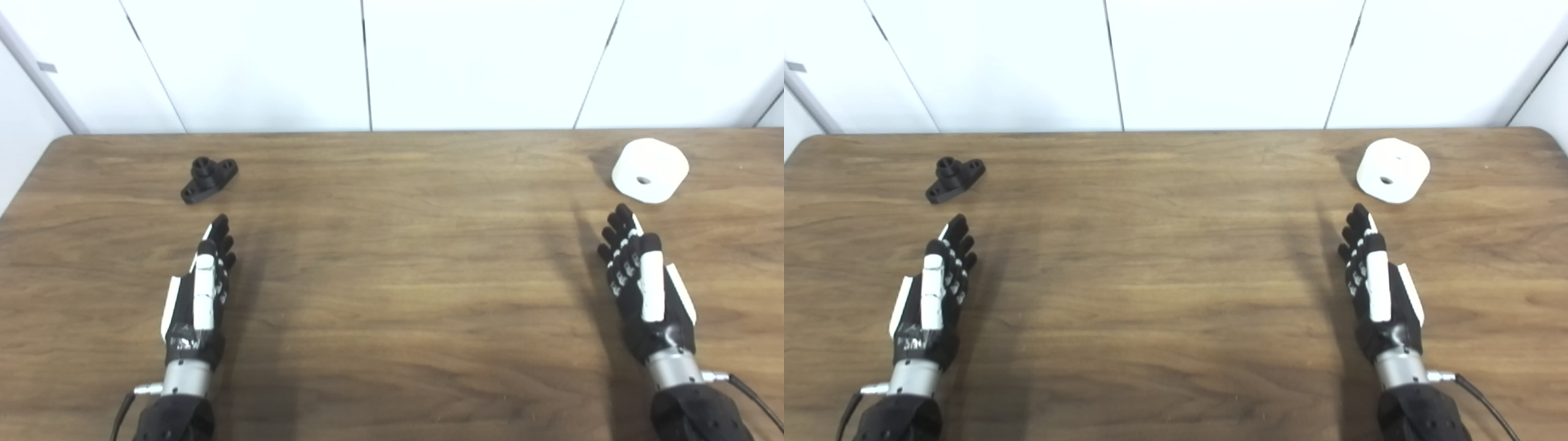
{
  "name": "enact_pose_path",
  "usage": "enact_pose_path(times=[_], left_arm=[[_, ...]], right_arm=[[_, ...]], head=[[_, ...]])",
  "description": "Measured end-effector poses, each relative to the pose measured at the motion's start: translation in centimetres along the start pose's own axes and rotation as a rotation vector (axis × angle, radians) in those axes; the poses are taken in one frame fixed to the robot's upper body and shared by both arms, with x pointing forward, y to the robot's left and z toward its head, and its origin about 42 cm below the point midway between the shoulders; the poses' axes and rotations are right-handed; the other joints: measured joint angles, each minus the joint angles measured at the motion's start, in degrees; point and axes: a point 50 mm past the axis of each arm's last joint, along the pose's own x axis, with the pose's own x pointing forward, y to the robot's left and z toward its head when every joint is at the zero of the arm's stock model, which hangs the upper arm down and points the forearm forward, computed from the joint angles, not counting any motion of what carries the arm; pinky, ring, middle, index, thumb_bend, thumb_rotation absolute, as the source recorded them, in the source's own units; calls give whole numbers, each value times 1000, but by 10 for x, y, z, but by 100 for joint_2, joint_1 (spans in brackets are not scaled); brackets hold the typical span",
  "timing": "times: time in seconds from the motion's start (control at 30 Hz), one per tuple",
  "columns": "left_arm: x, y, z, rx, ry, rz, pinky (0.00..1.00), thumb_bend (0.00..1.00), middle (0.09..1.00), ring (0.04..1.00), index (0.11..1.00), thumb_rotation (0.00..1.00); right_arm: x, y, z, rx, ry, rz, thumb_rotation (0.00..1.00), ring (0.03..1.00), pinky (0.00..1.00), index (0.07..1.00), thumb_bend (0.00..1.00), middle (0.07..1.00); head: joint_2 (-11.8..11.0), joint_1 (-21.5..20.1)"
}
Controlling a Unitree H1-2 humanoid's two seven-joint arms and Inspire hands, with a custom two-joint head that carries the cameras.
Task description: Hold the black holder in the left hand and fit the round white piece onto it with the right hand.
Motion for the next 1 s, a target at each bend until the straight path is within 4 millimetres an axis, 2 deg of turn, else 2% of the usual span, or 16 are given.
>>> enact_pose_path(times=[0.1,0.13,0.2,0.3,0.53,0.77,0.83,1.0], left_arm=[[-1,-3,-6,-5,-14,7,1000,409,1000,1000,974,955],[-1,-5,-8,-10,-20,13,1000,389,999,1000,966,941],[-2,-8,-12,-20,-29,26,1000,393,998,1000,963,935],[-2,-11,-13,-17,-32,24,1000,424,1000,1000,978,931],[2,-16,-16,10,-32,8,1000,416,1000,1000,982,933],[3,-18,-16,19,-33,2,1000,425,1000,1000,988,940],[3,-18,-16,24,-33,1,1000,459,1000,1000,987,912],[3,-19,-16,66,-20,-1,1000,549,1000,1000,980,672]], right_arm=[[0,-2,-4,-4,-12,-3,1000,1000,1000,1000,617,1000],[0,-3,-6,-6,-20,-3,1000,1000,1000,1000,616,1000],[0,-5,-10,-9,-33,2,1000,1000,1000,1000,609,1000],[0,-9,-14,-16,-48,13,1000,1000,1000,1000,620,1000],[2,-14,-15,-19,-48,23,1000,1000,1000,1000,641,1000],[4,-15,-15,-20,-49,25,1000,1000,1000,1000,668,1000],[4,-15,-15,-19,-49,25,1000,1000,1000,1000,674,1000],[4,-14,-15,-19,-48,26,1000,1000,1000,1000,674,1000]], head=[[-89,124],[-185,211],[-370,396],[-528,537],[-730,774],[-731,784],[-670,688],[-608,634]])
